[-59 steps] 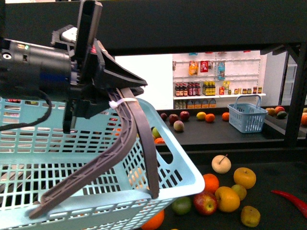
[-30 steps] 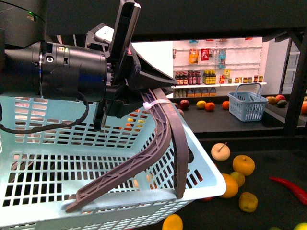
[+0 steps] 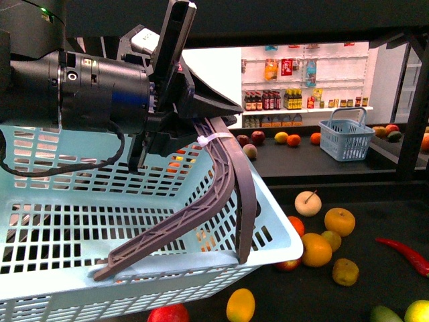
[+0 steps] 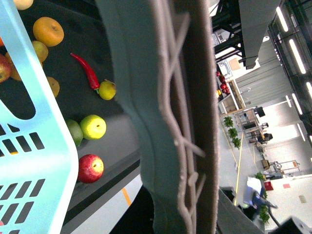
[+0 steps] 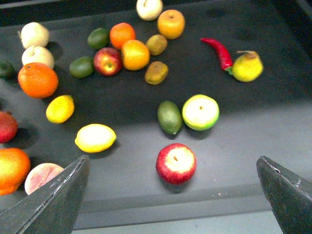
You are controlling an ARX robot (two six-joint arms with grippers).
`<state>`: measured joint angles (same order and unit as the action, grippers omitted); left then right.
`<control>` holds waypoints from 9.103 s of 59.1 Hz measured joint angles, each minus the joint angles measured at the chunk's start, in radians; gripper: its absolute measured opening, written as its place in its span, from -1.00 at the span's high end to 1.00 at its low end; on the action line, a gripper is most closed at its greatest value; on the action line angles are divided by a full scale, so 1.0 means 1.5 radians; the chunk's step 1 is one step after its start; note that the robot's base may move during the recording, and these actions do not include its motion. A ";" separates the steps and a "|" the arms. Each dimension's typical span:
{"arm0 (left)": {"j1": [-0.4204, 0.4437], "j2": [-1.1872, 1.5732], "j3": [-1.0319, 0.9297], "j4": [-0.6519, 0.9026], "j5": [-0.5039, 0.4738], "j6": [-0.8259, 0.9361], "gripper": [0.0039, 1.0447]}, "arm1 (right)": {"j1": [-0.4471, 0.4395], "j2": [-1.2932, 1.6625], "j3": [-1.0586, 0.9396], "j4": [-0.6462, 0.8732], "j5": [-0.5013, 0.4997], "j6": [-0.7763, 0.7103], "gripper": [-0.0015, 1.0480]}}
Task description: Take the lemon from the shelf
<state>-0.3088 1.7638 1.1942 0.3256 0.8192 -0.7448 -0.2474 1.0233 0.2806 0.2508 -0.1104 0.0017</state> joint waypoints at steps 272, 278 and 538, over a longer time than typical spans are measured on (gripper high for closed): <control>-0.001 0.000 0.000 -0.001 -0.003 -0.002 0.83 | 0.287 0.631 0.401 0.508 -0.294 -0.246 -0.95; -0.001 0.002 0.001 -0.001 -0.004 0.000 0.83 | 0.253 0.626 0.410 0.529 -0.292 -0.201 -0.95; -0.001 0.003 0.001 -0.001 -0.003 0.000 0.83 | 0.059 0.861 0.728 0.467 -0.289 0.011 -0.24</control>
<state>-0.3099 1.7676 1.1961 0.3248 0.8154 -0.7452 -0.1589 2.3146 1.3727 0.9508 -0.5434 0.0181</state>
